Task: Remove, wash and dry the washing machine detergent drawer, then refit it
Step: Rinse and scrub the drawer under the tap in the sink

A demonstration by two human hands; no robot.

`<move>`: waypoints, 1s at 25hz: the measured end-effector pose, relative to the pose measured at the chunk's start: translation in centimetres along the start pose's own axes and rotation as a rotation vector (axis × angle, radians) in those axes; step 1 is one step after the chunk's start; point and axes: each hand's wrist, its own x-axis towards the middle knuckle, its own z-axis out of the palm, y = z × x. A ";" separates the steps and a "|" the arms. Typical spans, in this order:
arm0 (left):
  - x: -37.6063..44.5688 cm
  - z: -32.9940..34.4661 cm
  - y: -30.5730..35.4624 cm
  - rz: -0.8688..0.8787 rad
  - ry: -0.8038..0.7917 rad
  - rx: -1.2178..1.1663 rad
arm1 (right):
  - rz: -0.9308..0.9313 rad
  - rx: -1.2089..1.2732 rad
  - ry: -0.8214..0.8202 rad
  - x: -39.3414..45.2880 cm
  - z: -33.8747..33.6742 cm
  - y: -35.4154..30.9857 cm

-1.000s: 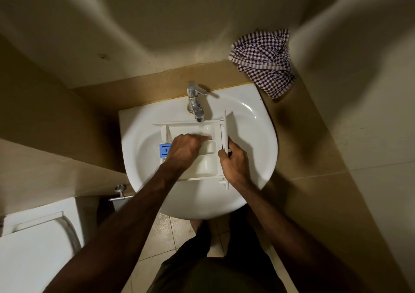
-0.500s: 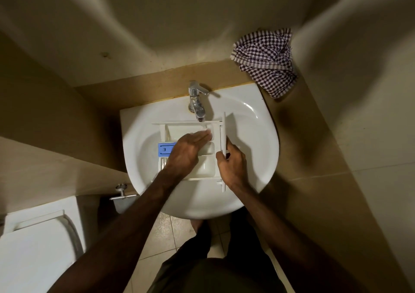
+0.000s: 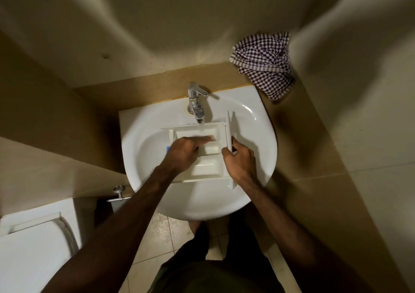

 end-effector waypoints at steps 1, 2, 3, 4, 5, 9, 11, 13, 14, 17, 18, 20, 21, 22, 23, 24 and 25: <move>0.3 0.2 0.4 0.049 -0.053 0.006 | 0.006 -0.003 -0.020 0.0 -0.1 -0.1; 0.6 0.4 0.3 0.089 -0.095 0.038 | 0.018 0.010 -0.032 0.0 -0.2 0.0; 0.9 0.2 0.3 0.129 -0.099 0.080 | 0.031 0.030 -0.035 0.1 -0.4 0.2; 1.3 -0.2 0.0 0.152 -0.077 0.135 | 0.040 0.047 -0.031 0.2 -0.5 0.3; 1.4 -0.6 -0.4 0.148 -0.040 0.214 | 0.046 0.061 -0.026 0.2 -0.7 0.5; 0.7 -1.8 -0.8 0.056 0.075 0.453 | 0.047 0.066 -0.044 0.3 -0.8 0.5; 0.6 -1.5 -0.2 -0.033 0.100 0.396 | 0.046 0.053 -0.059 0.6 -0.8 0.2; 0.7 -0.7 0.4 -0.076 0.053 0.234 | 0.036 0.026 -0.075 0.9 -0.9 -0.1; 0.6 -0.3 0.8 -0.048 0.026 0.163 | 0.028 0.008 -0.086 1.0 -1.0 -0.3; 0.4 0.0 0.9 0.043 0.015 0.097 | 0.002 -0.014 -0.112 1.2 -1.3 -0.8; 0.6 -0.2 0.6 0.022 0.017 0.119 | -0.005 -0.010 -0.116 1.2 -1.5 -0.9; 0.8 -0.4 0.1 -0.033 0.010 0.271 | -0.010 0.003 -0.115 1.2 -1.7 -1.0; 0.8 -0.4 0.2 -0.045 0.022 0.343 | -0.009 0.008 -0.115 1.3 -1.7 -1.0; 0.9 -0.3 0.2 -0.049 0.038 0.380 | -0.003 0.010 -0.117 1.4 -1.8 -1.0; 0.8 -0.3 0.4 -0.054 0.061 0.379 | -0.002 0.013 -0.120 1.4 -1.9 -1.0; 0.8 -0.2 0.6 -0.063 0.089 0.361 | -0.004 0.016 -0.122 1.4 -1.9 -1.1; 0.7 0.0 0.8 -0.083 0.104 0.337 | -0.008 0.015 -0.123 1.4 -1.9 -1.2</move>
